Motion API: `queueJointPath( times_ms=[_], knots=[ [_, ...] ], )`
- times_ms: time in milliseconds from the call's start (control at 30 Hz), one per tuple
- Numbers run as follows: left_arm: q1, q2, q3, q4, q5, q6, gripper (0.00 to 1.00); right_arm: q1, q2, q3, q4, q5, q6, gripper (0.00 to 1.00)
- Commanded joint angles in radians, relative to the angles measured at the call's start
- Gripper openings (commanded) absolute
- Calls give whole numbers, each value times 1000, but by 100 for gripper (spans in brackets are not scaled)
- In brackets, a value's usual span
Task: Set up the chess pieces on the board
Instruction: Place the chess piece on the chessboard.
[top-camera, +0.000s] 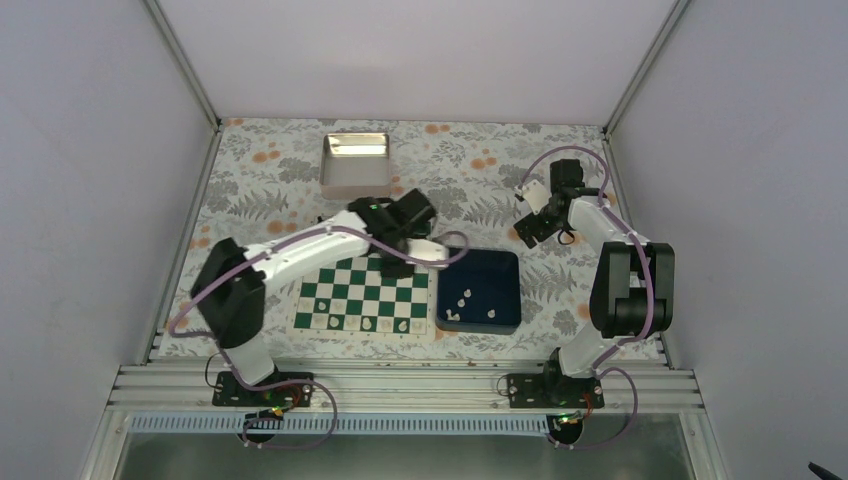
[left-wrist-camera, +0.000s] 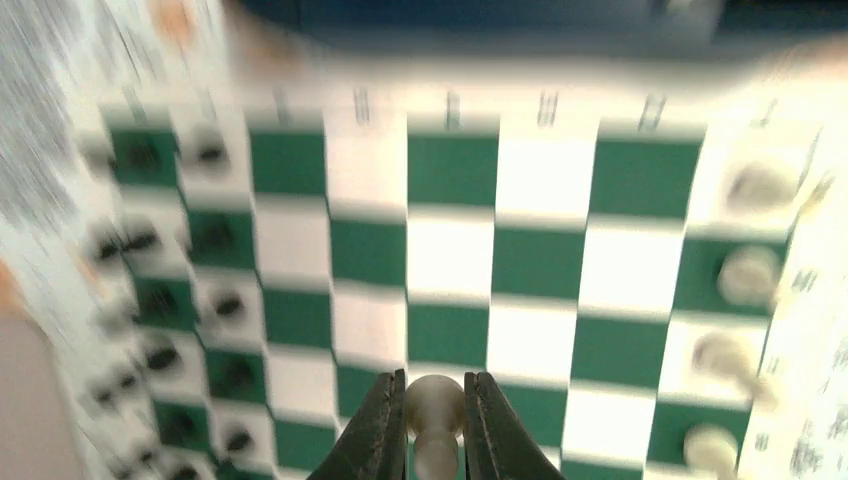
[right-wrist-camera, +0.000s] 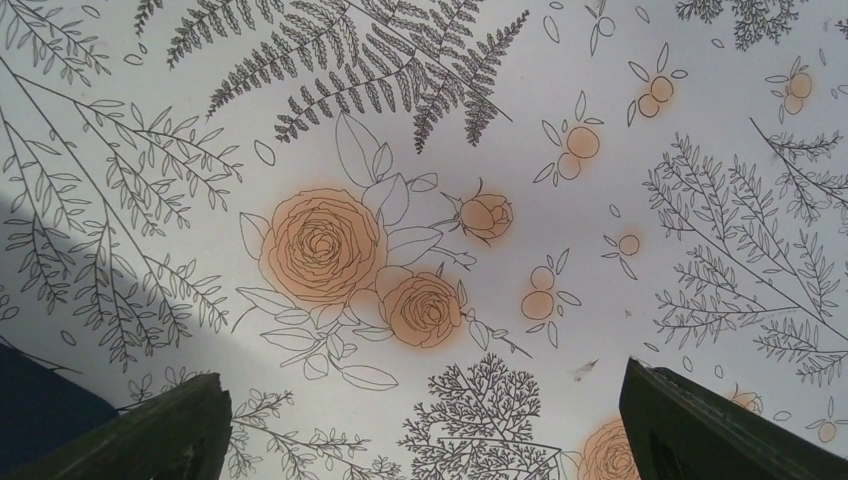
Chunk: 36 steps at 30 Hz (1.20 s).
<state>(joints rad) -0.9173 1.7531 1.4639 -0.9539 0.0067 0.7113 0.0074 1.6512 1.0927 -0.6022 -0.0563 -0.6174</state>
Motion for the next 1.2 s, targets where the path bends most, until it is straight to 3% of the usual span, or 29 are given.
queueJointPath(
  times_ms=[0, 133, 300, 1167],
  knots=[
    [115, -129, -256, 65, -40, -26, 8, 10, -7, 5, -1, 10, -2, 100],
    [201, -224, -427, 114, -22, -16, 8, 11, 5, 17, -10, 13, 3, 100],
    [225, -280, -519, 145, -6, -14, 8, 13, 5, 31, -22, 2, 9, 100],
    [225, -213, -635, 209, 122, -21, 8, 13, 56, 17, -17, 28, 11, 100]
  ],
)
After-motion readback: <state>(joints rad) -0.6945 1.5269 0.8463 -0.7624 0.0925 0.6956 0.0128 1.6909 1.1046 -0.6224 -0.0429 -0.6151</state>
